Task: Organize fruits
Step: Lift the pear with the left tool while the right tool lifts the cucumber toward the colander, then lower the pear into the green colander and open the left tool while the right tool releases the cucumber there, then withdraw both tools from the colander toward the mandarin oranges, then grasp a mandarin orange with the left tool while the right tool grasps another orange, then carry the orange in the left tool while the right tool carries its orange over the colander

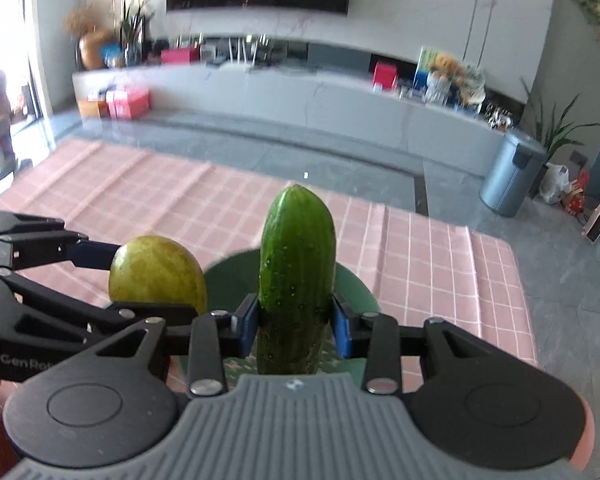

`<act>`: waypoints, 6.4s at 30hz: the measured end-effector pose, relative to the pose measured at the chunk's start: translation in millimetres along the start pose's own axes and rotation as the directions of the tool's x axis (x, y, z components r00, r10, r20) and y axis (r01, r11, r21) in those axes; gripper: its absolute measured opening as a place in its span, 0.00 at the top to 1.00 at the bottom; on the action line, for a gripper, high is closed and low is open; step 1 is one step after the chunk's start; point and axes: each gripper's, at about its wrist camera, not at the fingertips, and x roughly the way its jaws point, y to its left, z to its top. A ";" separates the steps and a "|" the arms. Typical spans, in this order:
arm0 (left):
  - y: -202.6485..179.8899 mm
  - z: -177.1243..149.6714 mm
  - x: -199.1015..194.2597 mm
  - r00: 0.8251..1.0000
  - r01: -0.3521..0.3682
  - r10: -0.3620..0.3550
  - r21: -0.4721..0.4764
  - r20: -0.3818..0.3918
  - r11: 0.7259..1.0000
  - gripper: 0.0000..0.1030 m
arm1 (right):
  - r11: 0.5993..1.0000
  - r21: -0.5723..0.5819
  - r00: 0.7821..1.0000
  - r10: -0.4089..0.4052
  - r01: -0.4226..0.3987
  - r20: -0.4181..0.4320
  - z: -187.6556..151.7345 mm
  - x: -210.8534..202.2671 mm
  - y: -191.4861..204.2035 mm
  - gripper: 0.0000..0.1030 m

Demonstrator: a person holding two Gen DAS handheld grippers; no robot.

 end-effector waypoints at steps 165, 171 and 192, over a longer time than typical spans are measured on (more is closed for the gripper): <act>50.8 -59.5 -77.3 0.997 0.068 -0.063 -0.180 0.033 0.981 0.52 | 0.996 0.013 0.993 0.090 -0.092 0.082 -73.3 -27.0 96.7 0.62; 23.5 -34.9 -59.9 0.993 0.114 -0.111 -0.128 0.031 0.985 0.52 | 1.000 0.014 0.999 0.020 -0.021 0.049 -62.7 -28.3 57.0 0.62; -2.1 -10.9 32.8 0.976 0.138 -0.149 -0.078 -0.160 0.987 0.52 | 0.998 0.036 0.987 0.053 -0.048 -0.154 -57.0 27.7 -8.5 0.62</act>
